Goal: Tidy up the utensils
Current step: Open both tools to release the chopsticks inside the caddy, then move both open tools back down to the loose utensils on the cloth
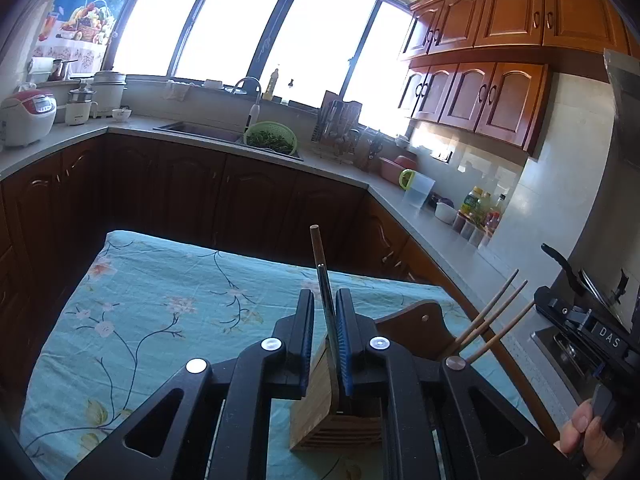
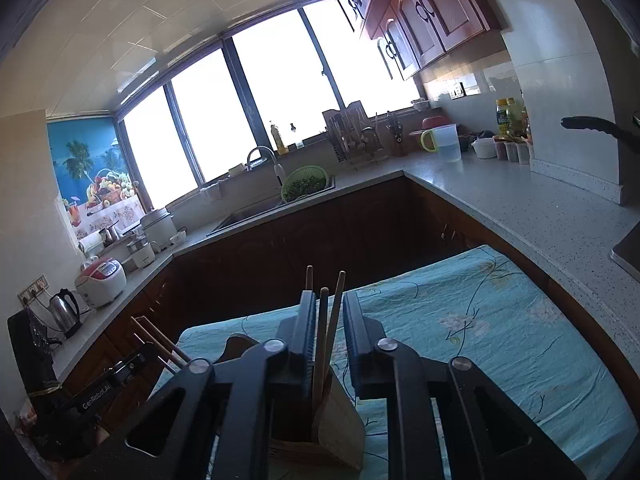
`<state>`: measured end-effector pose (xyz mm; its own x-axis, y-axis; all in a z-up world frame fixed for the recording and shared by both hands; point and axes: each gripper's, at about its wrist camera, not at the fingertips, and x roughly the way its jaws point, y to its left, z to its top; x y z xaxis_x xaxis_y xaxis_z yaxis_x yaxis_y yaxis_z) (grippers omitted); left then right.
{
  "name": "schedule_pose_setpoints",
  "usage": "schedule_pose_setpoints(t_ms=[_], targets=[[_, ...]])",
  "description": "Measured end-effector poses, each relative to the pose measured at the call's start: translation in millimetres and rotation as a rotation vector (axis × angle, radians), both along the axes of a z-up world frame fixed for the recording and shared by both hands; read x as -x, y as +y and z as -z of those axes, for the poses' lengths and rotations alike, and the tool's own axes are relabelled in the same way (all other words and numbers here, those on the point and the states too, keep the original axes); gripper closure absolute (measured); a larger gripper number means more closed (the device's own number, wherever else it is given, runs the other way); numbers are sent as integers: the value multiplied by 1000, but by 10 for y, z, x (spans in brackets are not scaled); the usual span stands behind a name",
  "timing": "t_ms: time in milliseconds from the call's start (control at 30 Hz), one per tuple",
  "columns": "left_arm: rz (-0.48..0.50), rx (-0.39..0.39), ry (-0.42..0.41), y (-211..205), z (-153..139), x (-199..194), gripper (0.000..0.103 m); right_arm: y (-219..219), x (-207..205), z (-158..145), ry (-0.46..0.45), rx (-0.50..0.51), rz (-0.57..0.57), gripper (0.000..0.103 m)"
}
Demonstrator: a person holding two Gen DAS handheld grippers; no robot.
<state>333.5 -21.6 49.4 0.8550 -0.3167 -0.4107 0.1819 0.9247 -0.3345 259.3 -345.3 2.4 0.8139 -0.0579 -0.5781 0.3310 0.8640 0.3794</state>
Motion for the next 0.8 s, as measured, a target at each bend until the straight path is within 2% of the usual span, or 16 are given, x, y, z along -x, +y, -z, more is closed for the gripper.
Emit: schedule_pose_setpoints(t_ms=[33, 100, 133, 167, 200, 233, 267, 367, 567, 800], targets=[[-7, 3, -5, 32, 5, 49, 79, -15, 37, -9, -10, -8, 5, 48], [-19, 4, -14, 66, -4, 134, 70, -41, 140, -54, -40, -23, 17, 34], [-23, 2, -16, 80, -4, 176, 65, -51, 197, -79, -52, -25, 23, 29], [-29, 0, -13, 101, -5, 221, 55, -62, 253, -104, -65, -31, 25, 24], [-34, 3, -9, 129, -1, 274, 49, -70, 315, -128, -77, -38, 29, 11], [-43, 6, -5, 159, 10, 328, 36, -76, 386, -148, -89, -46, 34, 1], [-52, 9, -3, 192, 23, 398, 30, -78, 463, -166, -99, -52, 39, 0], [-68, 10, 12, 269, 85, 613, 22, -66, 687, -179, -99, -67, 44, 0], [-59, -16, 89, 323, 232, 1027, 21, -13, 1094, -61, -41, -94, 54, 0], [-56, -5, 162, 454, 293, 1427, 21, 44, 1529, 140, 29, -130, 77, 0]])
